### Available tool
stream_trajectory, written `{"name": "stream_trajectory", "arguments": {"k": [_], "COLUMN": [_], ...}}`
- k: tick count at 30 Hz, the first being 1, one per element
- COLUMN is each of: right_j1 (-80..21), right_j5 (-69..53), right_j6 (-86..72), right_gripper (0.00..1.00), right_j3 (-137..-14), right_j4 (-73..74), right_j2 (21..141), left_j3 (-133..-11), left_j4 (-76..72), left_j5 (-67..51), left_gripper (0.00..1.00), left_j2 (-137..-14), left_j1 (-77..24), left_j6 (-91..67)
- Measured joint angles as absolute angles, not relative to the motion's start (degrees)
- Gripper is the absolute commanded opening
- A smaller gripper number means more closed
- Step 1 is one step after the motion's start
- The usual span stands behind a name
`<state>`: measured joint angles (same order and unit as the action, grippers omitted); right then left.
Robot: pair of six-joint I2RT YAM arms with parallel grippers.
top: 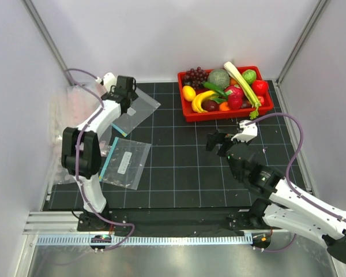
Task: Place the food in the zip-top bag and seal the zipper
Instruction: Pick up the zipper food storage bag at the corner of the board.
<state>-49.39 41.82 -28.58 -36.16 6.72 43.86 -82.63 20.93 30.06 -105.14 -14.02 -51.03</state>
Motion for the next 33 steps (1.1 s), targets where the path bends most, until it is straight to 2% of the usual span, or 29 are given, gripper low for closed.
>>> {"name": "stream_trajectory", "arguments": {"k": [3,9,12,20,30,33], "right_j1": [-49.39,-49.36,-49.39,-49.39,-49.39,-49.39], "right_j5": [41.52,41.08,40.77,40.18,39.51,39.44], "right_j6": [-28.6,-28.6,-28.6,-28.64,-28.73,-28.73], "right_gripper": [1.0,1.0,0.99,1.0,1.0,1.0], "right_j3": [-36.16,-36.16,-36.16,-36.16,-36.14,-36.14], "right_j4": [6.72,6.63,6.59,6.48,6.48,6.46], "right_j2": [43.72,42.96,42.65,42.59,41.6,41.47], "left_j3": [-92.66,-121.34,-129.32,-131.48,-132.51,-132.53], "left_j4": [24.36,39.46,44.51,46.72,39.38,36.64], "left_j5": [32.45,42.24,45.3,47.53,48.47,48.47], "left_gripper": [0.82,0.8,0.8,0.79,0.79,0.74], "left_j2": [-111.35,-131.26,-138.17,-142.91,-146.45,-148.27], "left_j1": [-14.02,-13.91,-13.78,-12.97,-10.79,-10.41], "left_j6": [-45.17,-35.05,-31.86,-26.0,-18.09,-15.03]}}
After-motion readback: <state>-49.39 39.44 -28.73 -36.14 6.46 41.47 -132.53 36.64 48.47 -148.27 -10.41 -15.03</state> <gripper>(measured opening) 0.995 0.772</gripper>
